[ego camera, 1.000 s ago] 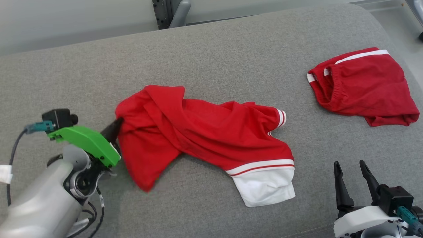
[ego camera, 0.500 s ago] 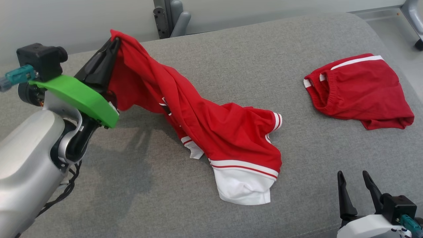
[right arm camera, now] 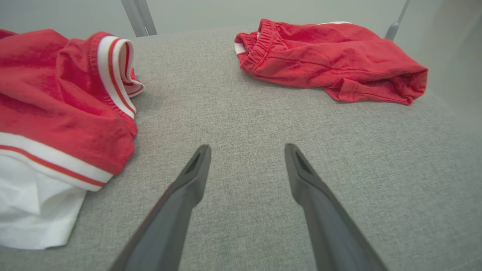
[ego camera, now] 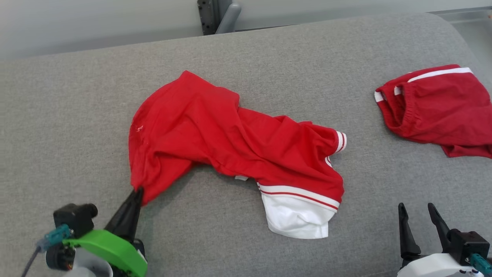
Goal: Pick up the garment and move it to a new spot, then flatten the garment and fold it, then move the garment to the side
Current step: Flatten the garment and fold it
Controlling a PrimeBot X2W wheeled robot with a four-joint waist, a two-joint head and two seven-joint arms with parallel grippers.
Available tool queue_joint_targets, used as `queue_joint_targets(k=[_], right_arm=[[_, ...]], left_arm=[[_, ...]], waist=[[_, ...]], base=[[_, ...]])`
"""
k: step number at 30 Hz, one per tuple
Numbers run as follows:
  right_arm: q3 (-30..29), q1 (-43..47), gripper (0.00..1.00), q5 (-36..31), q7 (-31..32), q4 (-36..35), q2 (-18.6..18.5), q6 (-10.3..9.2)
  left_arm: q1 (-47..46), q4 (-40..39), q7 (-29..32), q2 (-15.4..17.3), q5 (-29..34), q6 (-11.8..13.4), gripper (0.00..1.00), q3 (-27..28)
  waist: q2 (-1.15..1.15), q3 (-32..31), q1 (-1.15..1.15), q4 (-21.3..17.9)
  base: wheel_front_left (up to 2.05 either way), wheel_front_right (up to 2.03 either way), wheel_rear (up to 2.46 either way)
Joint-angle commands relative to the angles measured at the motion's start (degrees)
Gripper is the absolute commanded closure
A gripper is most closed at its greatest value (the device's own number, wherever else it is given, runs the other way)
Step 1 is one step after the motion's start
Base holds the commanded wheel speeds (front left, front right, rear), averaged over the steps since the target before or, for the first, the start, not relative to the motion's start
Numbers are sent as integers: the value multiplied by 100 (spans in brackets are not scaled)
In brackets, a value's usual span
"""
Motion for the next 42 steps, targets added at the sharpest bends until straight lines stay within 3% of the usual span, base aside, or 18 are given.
queue_joint_targets(k=[1,11,12,14,15,16,24,33,36,42], right_arm=[[-5,16,0,-64,-16,-4,-15,-7],[14,-133,0,-289,-16,11,-18,-7],[25,-115,0,-296,-16,17,-18,-7],[54,-77,0,-291,-16,27,-16,-7],[69,-59,0,-285,-16,37,-17,-7],[76,-48,0,-266,-16,44,-18,-7],[110,20,0,-162,-16,22,-17,-7],[90,0,0,-133,-16,-25,-16,-7],[143,-83,0,-140,-16,-25,-17,-7],[236,-236,0,-129,-16,-26,-18,-7]], left_arm=[[298,191,-15,-114,229,-75,100,102],[899,1631,-16,-1144,993,-888,100,758],[925,1708,-9,-1201,1044,-947,96,811],[992,1828,-9,-1321,1125,-1047,56,941],[1038,1866,-9,-1364,1131,-1081,16,979],[1068,1909,-7,-1398,1129,-1113,0,1014],[1179,1469,400,-1164,566,-972,0,1359],[812,-56,985,-639,99,-625,0,1923],[450,98,1172,-733,192,-617,0,1782],[-325,1041,1449,-904,508,-875,0,1439]], waist=[[59,70,0,219],[59,24,0,495],[59,5,0,492],[59,-40,0,467],[59,-64,0,444],[59,-83,0,418],[59,-153,0,223],[59,-48,0,112],[59,38,0,84],[59,196,0,-72]], base=[[0,0,0],[0,0,0],[0,0,0],[0,0,0],[0,0,0],[0,0,0],[0,0,0],[0,0,0],[0,0,0],[0,0,0]])
